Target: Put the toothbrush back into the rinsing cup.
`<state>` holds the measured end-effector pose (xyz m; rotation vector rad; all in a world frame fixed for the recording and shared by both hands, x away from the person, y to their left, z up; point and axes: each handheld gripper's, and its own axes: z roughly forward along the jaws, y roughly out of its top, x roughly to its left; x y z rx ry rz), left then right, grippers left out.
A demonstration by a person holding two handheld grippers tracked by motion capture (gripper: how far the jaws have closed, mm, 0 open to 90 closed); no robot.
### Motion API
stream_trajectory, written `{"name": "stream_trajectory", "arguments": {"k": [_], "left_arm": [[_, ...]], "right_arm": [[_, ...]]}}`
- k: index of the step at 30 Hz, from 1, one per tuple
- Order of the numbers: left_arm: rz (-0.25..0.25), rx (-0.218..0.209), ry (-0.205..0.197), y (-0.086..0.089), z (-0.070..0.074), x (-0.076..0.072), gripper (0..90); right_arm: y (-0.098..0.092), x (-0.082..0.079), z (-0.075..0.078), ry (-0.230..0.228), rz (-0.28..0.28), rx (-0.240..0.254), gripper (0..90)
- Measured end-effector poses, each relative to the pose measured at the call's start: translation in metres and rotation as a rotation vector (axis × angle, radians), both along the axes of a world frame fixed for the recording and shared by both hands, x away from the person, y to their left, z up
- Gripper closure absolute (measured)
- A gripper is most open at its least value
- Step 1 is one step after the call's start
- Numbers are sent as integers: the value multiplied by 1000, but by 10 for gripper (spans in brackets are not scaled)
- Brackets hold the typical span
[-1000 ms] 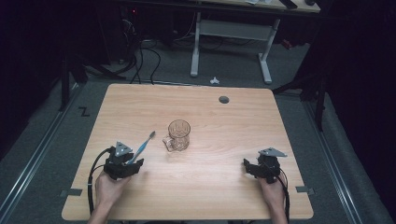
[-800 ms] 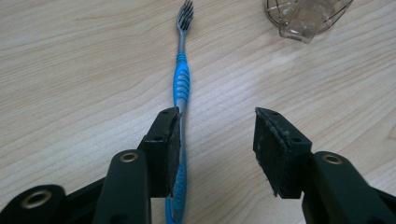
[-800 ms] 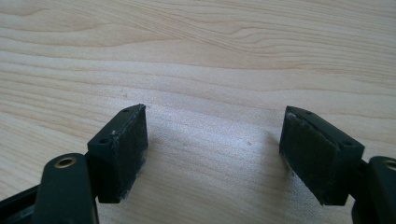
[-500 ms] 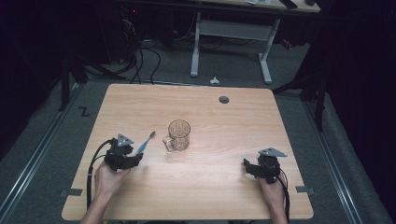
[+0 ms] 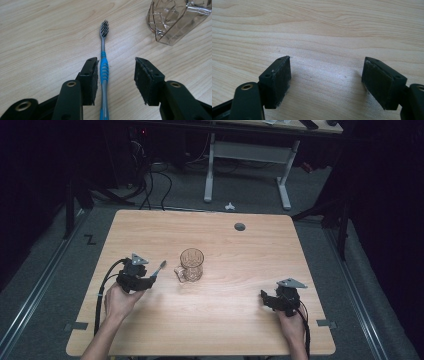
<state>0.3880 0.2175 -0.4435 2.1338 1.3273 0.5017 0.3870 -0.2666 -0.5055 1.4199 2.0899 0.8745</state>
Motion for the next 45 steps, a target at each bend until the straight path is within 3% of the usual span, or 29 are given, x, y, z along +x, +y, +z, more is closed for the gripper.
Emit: {"name": "stream_trajectory", "arguments": {"k": [4, 25, 31, 34, 45], "left_arm": [[1, -7, 2, -1, 2, 4, 554], [-14, 60, 80, -16, 5, 40, 567], [-12, 63, 117, -16, 1, 47, 573], [-11, 81, 156, -15, -5, 51, 575], [-19, 119, 212, -18, -18, 59, 618]], "right_arm": [[0, 0, 0, 0, 0, 0, 237], [0, 0, 0, 0, 0, 0, 237], [0, 0, 0, 0, 1, 0, 237], [0, 0, 0, 0, 0, 0, 237], [0, 0, 0, 0, 0, 0, 236]]}}
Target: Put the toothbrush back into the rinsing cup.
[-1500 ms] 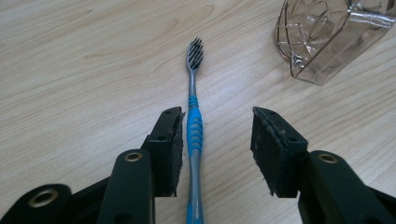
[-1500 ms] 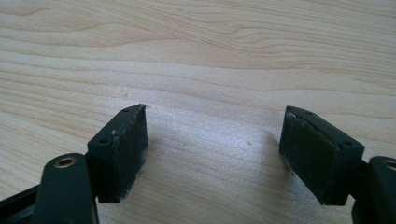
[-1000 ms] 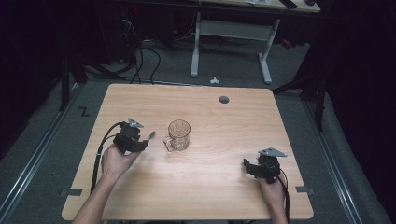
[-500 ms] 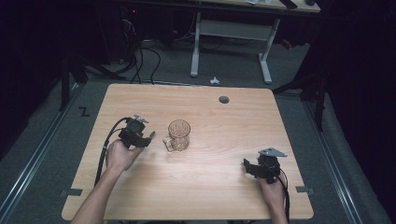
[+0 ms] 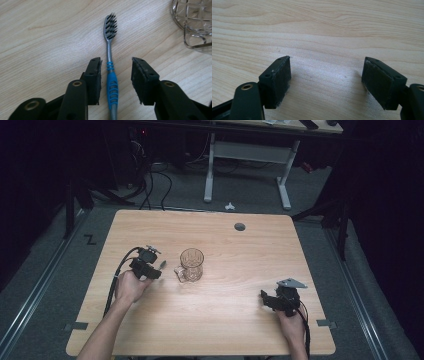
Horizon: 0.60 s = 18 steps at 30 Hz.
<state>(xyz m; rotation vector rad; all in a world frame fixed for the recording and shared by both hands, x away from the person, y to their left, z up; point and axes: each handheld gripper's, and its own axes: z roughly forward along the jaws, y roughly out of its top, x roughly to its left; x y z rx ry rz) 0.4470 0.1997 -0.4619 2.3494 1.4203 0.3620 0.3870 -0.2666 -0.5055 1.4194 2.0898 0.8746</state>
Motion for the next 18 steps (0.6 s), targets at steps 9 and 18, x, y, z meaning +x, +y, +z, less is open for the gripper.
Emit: {"name": "stream_trajectory", "arguments": {"k": [9, 18], "left_arm": [[-4, 29, 18, 1, -5, 3, 694], [0, 49, 32, 2, -7, 4, 753]], "right_arm": [[0, 0, 0, 0, 0, 0, 237], [0, 0, 0, 0, 1, 0, 237]]}}
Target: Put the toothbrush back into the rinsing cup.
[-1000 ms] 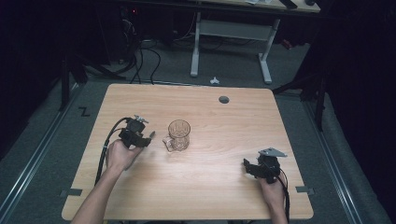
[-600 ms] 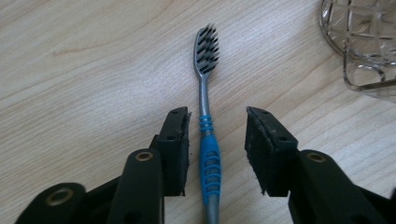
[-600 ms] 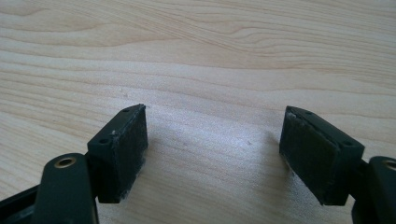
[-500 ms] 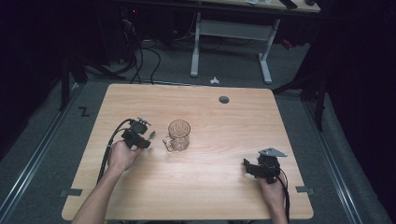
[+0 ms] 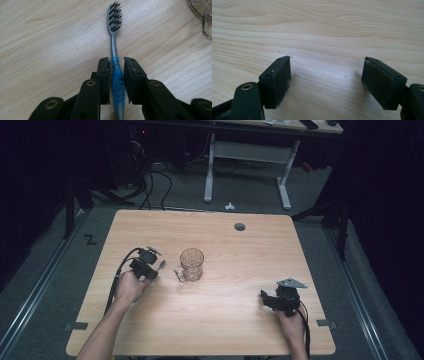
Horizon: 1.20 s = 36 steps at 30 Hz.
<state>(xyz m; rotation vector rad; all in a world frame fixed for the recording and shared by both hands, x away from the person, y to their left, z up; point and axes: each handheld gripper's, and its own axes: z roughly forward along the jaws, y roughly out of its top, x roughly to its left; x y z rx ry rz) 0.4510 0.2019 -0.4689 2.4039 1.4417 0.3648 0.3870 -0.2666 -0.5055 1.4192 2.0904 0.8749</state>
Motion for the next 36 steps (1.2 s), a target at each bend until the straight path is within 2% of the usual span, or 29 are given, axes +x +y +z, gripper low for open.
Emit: {"name": "stream_trajectory", "arguments": {"k": [6, 19, 28, 36], "left_arm": [[7, -1, 22, 1, -3, 3, 772], [23, -20, 38, 3, -3, 4, 793], [26, -52, 17, 7, 4, 1, 795], [15, -78, -20, 7, 16, -7, 795]], "right_arm": [[0, 0, 0, 0, -1, 0, 237], [0, 0, 0, 0, -1, 0, 237], [0, 0, 0, 0, 0, 0, 237], [0, 0, 0, 0, 0, 0, 237]]}}
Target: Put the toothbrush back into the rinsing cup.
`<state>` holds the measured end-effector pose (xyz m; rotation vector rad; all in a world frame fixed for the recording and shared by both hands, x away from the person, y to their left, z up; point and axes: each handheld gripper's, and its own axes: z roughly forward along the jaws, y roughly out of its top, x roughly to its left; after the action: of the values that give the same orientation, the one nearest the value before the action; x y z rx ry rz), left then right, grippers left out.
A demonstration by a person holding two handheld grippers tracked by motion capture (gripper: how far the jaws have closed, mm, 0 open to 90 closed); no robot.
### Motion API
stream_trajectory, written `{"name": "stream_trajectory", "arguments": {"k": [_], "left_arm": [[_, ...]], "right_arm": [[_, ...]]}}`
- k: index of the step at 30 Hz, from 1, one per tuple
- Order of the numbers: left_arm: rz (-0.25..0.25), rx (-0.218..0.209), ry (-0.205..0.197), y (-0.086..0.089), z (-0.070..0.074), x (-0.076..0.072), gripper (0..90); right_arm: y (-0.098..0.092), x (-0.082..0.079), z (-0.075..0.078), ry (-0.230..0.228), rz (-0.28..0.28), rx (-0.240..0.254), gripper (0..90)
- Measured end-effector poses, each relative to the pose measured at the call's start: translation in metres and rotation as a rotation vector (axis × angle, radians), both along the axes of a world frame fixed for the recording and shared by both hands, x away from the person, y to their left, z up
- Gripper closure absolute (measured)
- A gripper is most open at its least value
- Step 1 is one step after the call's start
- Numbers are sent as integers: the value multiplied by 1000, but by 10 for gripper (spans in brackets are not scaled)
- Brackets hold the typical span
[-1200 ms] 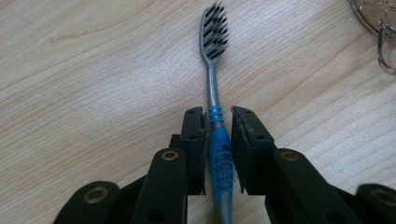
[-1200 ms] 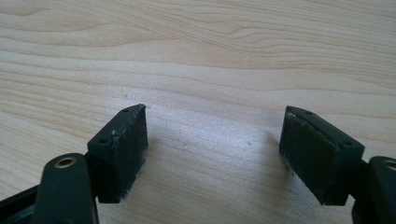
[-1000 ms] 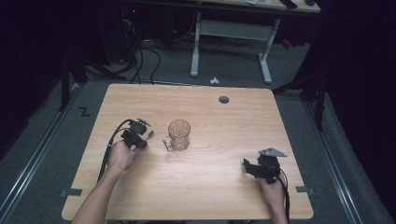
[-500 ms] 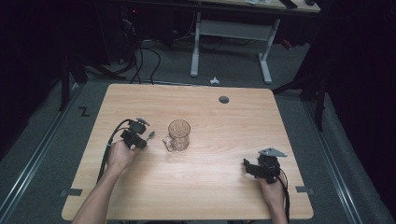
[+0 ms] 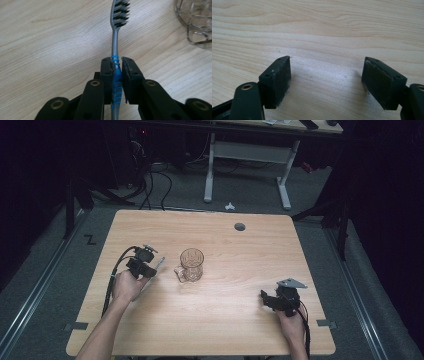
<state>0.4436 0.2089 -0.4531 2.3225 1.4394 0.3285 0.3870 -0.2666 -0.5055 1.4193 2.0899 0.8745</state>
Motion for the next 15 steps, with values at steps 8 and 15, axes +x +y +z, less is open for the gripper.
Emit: {"name": "stream_trajectory", "arguments": {"k": [8, 15], "left_arm": [[-10, -41, -44, -1, 12, -9, 795], [-21, -76, -83, 1, 24, -19, 795]], "right_arm": [[0, 0, 0, 0, 0, 0, 237], [0, 0, 0, 0, 0, 0, 237]]}}
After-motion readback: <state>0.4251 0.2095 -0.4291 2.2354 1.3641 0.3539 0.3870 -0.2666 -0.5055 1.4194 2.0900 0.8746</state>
